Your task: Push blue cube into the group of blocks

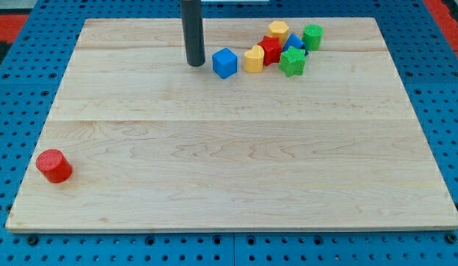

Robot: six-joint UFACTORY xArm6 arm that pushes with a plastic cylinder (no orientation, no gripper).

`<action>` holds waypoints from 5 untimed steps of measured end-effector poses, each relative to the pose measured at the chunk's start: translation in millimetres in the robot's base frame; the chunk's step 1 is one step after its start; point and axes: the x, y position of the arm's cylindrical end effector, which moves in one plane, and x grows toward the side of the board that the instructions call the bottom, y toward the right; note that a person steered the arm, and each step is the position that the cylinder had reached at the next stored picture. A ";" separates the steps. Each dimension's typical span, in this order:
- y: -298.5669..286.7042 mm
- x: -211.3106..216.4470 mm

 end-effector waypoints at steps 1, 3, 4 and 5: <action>35.9 1.0; 105.8 -1.7; 83.7 -1.7; 75.0 -1.7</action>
